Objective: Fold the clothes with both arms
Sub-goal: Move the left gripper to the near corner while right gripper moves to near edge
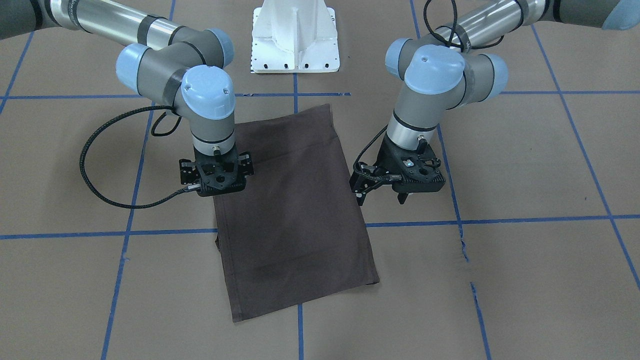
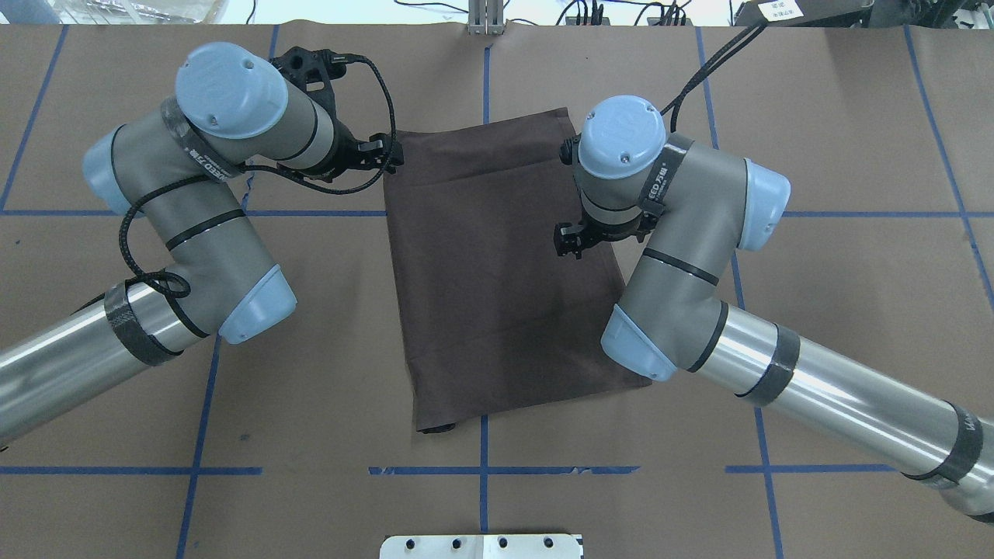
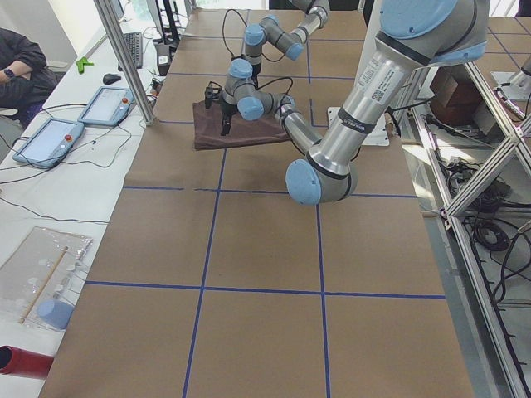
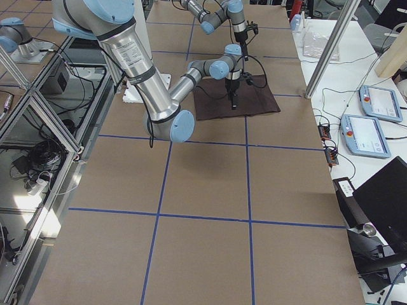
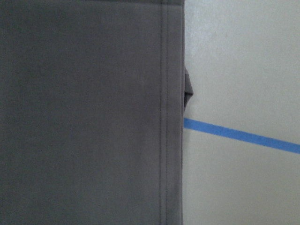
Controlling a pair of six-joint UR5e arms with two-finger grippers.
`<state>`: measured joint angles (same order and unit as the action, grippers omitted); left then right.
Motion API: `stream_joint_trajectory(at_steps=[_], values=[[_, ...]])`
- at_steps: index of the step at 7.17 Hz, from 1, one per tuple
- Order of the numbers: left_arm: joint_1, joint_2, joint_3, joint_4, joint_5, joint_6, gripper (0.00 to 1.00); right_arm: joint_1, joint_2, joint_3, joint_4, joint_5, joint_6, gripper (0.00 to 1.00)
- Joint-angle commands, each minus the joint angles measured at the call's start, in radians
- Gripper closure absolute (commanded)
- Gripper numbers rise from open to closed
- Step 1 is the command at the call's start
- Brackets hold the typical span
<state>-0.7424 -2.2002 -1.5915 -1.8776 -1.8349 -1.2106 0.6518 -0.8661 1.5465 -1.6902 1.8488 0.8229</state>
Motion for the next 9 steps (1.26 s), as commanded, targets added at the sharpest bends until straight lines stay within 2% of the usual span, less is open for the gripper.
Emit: stream_joint_trajectory(at_steps=[1,2,3,4,5,7,9], values=[[0.004,0.048,-0.027,-0.052,-0.015,-0.006,0.00,0.022,0.009,-0.040,0.087,0.009,-0.010,0.00],[0.038,0.069,-0.053,-0.048,-0.093,-0.083,0.00,0.025,0.004,-0.039,0.107,0.068,-0.008,0.00],[0.111,0.083,-0.088,-0.032,-0.089,-0.228,0.00,0.032,0.002,-0.010,0.107,0.137,0.001,0.00],[0.205,0.082,-0.103,-0.008,-0.026,-0.376,0.00,0.037,-0.001,0.010,0.107,0.167,0.008,0.00],[0.295,0.080,-0.120,0.008,0.020,-0.477,0.00,0.038,-0.020,0.038,0.107,0.168,0.015,0.00],[0.381,0.082,-0.227,0.149,0.023,-0.558,0.00,0.055,-0.027,0.044,0.106,0.184,0.015,0.00],[0.469,0.086,-0.222,0.167,0.029,-0.599,0.02,0.061,-0.028,0.044,0.107,0.185,0.016,0.00]])
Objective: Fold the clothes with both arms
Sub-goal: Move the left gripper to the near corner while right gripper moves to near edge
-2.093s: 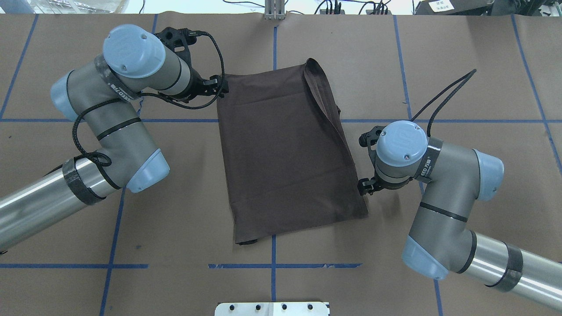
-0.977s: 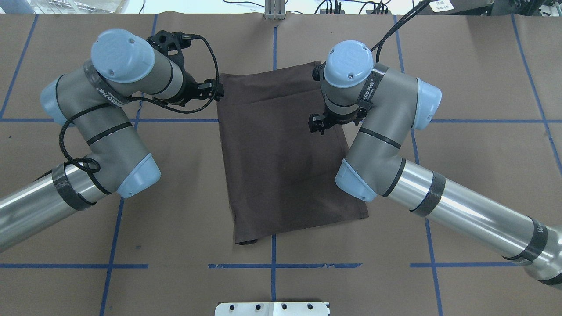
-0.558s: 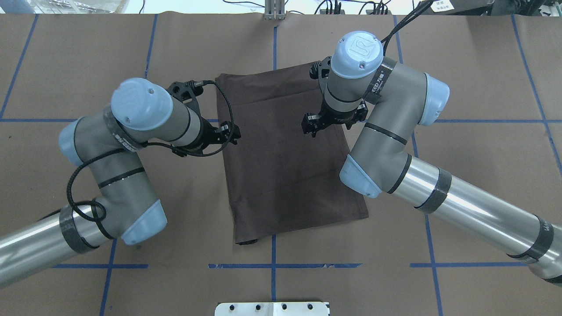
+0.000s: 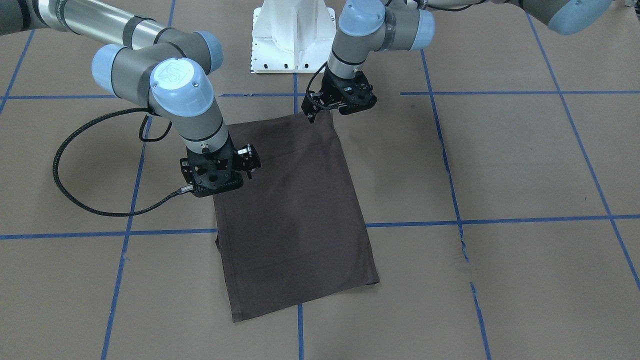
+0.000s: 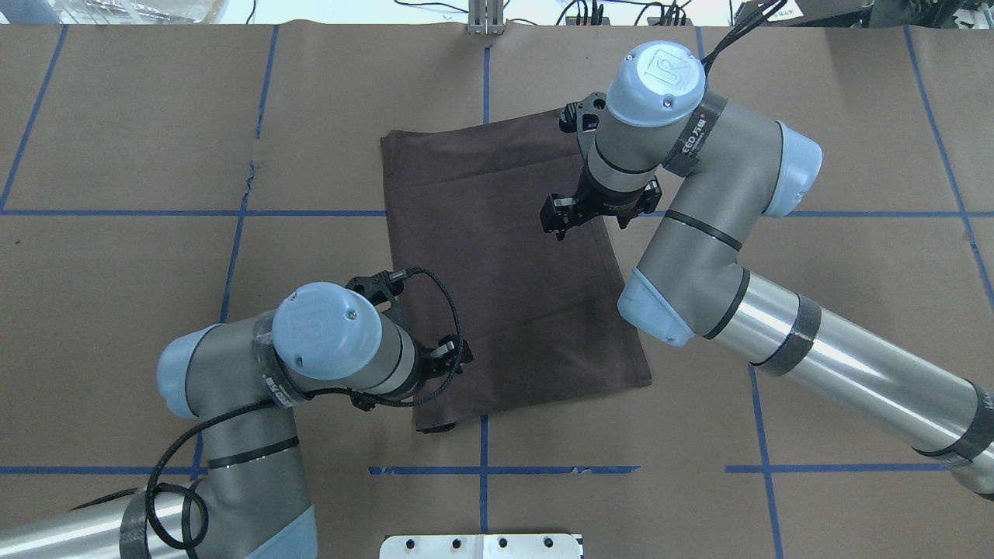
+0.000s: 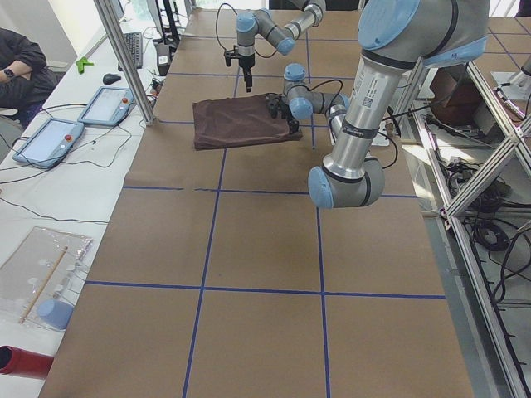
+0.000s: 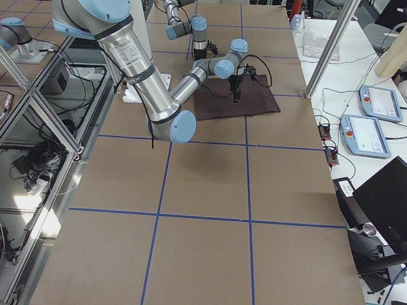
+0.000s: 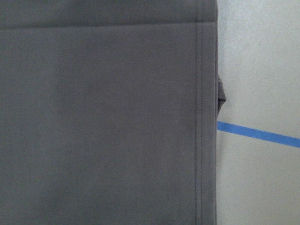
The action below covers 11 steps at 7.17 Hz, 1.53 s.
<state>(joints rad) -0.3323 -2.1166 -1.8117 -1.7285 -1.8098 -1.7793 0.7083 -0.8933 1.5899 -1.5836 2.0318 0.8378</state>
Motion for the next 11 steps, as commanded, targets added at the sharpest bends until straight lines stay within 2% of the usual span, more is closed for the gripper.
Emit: stream_joint_trajectory(at_steps=[1,4,5,6,10,11], values=[[0.074,0.001,0.021,0.012,0.050,-0.029,0.03,0.005,-0.001,-0.001,0.001,0.002,0.000,0.00],[0.076,-0.006,0.060,-0.034,0.057,-0.034,0.07,0.010,-0.004,-0.001,0.001,0.002,0.000,0.00],[0.076,-0.006,0.061,-0.034,0.057,-0.034,0.11,0.011,-0.004,-0.001,0.001,0.002,0.000,0.00],[0.076,-0.008,0.061,-0.034,0.058,-0.035,0.19,0.011,-0.004,-0.001,0.001,0.002,0.000,0.00],[0.076,-0.002,0.052,-0.033,0.061,-0.031,0.91,0.011,-0.007,-0.001,0.001,0.002,0.000,0.00],[0.075,0.000,0.040,-0.028,0.061,-0.026,1.00,0.011,-0.009,-0.001,0.001,0.002,0.000,0.00]])
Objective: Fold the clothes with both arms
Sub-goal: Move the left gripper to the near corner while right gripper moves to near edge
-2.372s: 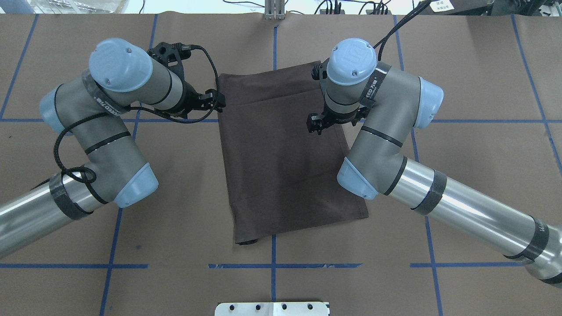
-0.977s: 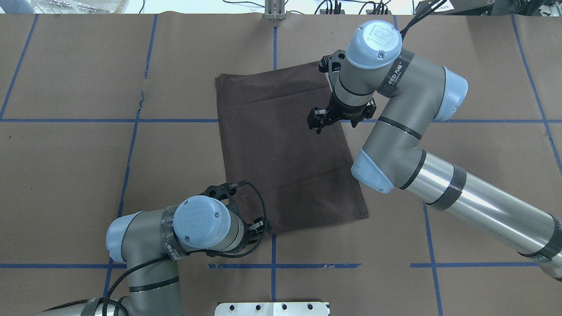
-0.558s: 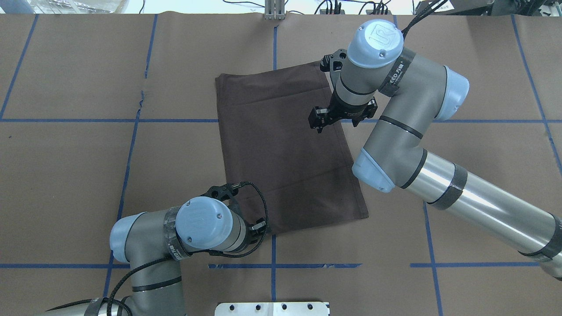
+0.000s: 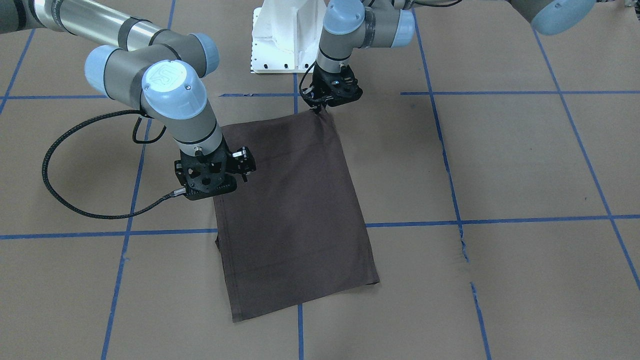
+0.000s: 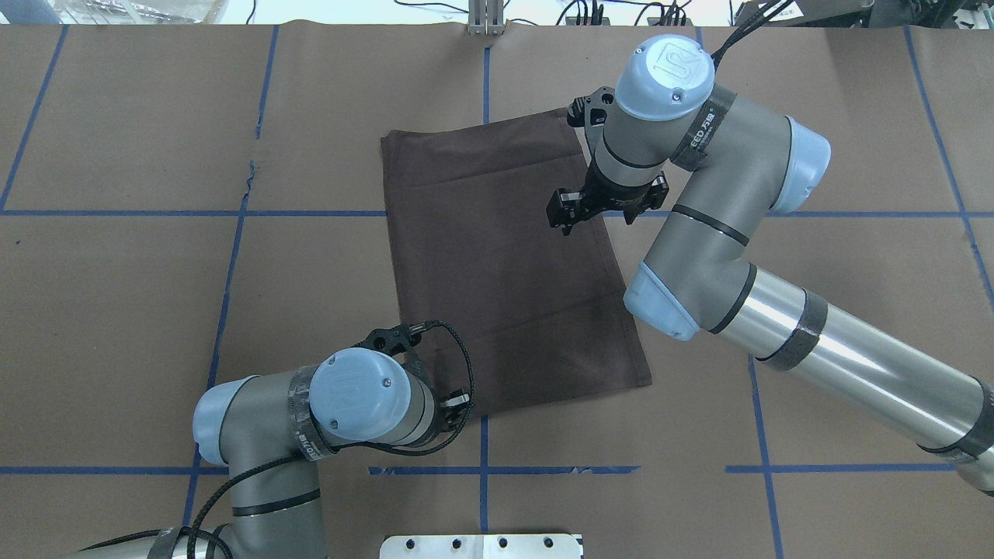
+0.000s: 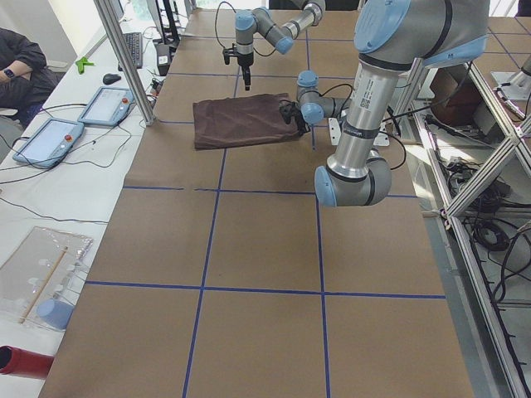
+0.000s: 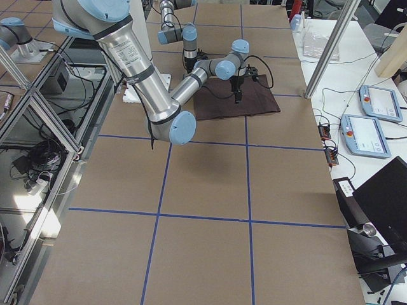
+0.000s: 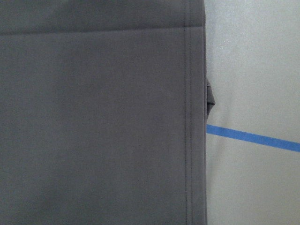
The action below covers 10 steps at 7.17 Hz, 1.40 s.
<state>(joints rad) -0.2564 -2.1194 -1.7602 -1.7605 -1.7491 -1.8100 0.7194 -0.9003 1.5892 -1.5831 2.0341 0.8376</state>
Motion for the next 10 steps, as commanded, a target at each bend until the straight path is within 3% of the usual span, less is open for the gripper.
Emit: stream_joint_trajectory(at_steps=[1,3,6,8,10], values=[[-0.007,0.004,-0.039,0.012,-0.004,0.027,1.00,0.000,-0.006,0.002,0.000,0.000,0.003,0.00],[-0.021,0.007,-0.085,0.088,-0.006,0.139,1.00,-0.029,-0.035,0.029,0.030,0.003,0.198,0.00],[-0.040,0.006,-0.099,0.141,-0.006,0.181,1.00,-0.159,-0.193,0.187,0.120,-0.011,0.612,0.00],[-0.043,0.006,-0.097,0.141,-0.007,0.181,1.00,-0.279,-0.264,0.248,0.120,-0.131,0.839,0.00],[-0.043,0.004,-0.097,0.138,-0.007,0.182,1.00,-0.392,-0.262,0.256,0.107,-0.224,1.027,0.00]])
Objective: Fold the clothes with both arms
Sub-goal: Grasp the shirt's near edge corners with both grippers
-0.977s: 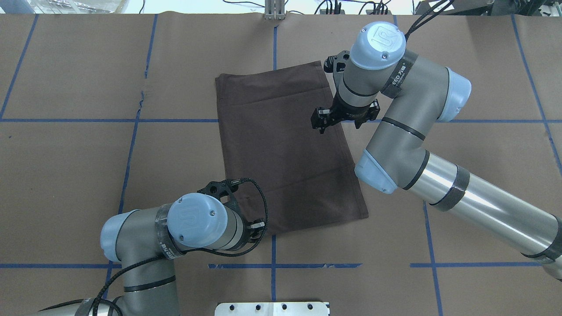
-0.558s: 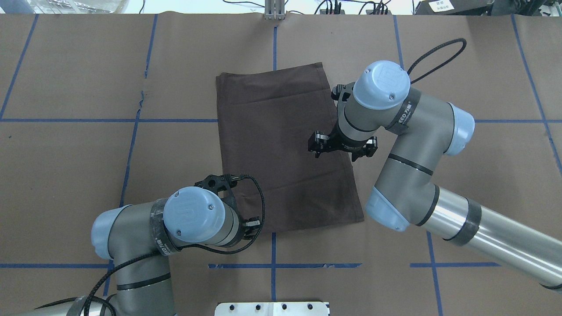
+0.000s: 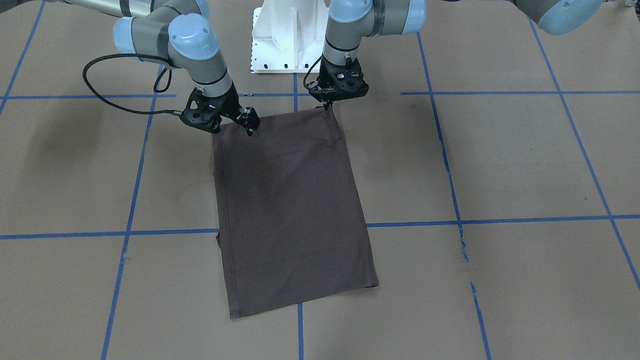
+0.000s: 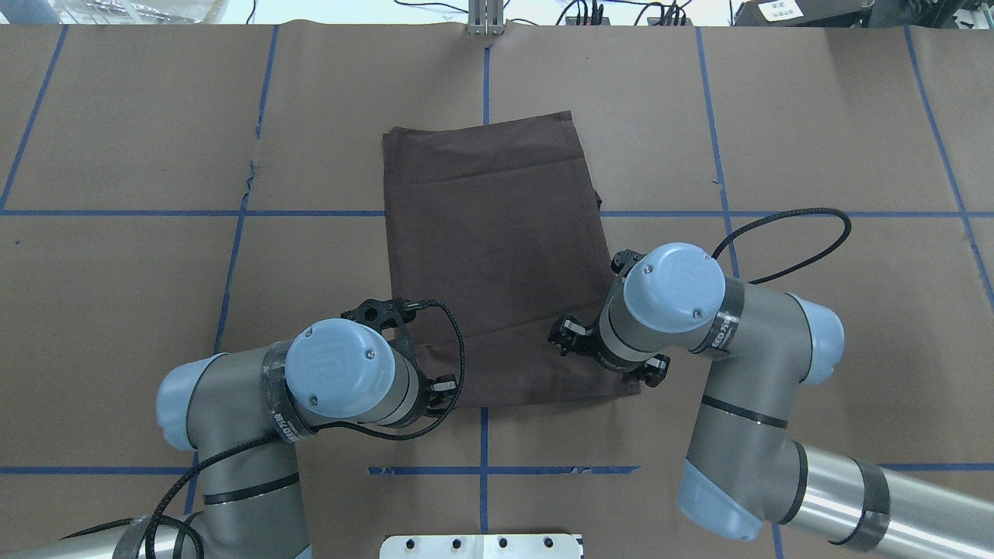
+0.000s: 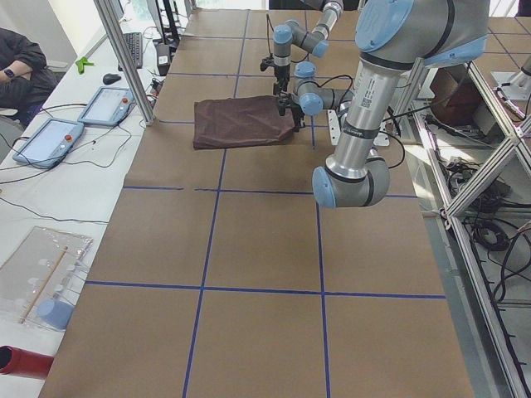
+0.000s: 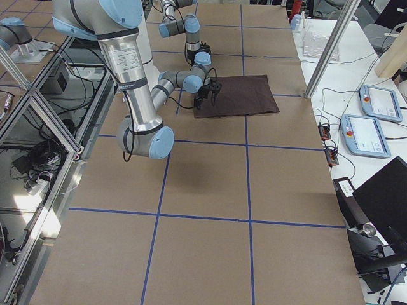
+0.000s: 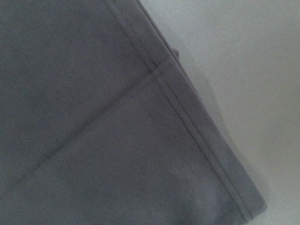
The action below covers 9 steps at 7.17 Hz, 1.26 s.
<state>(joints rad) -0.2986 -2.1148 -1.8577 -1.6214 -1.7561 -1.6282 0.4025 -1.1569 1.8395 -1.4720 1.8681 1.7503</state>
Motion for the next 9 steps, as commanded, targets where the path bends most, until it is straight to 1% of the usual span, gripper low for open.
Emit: stream_joint_trajectory(at_steps=[1,2,9], values=[[0.001,-0.001,0.000,-0.002,0.000,0.001,1.00,-0.100,-0.003,-0.008,-0.005,-0.099,0.133,0.00],[0.001,-0.002,0.000,-0.003,-0.002,0.001,1.00,-0.100,-0.003,-0.023,-0.004,-0.101,0.133,0.00],[0.003,-0.007,-0.001,-0.003,-0.002,0.001,1.00,-0.062,-0.021,-0.032,-0.004,-0.104,0.126,0.00]])
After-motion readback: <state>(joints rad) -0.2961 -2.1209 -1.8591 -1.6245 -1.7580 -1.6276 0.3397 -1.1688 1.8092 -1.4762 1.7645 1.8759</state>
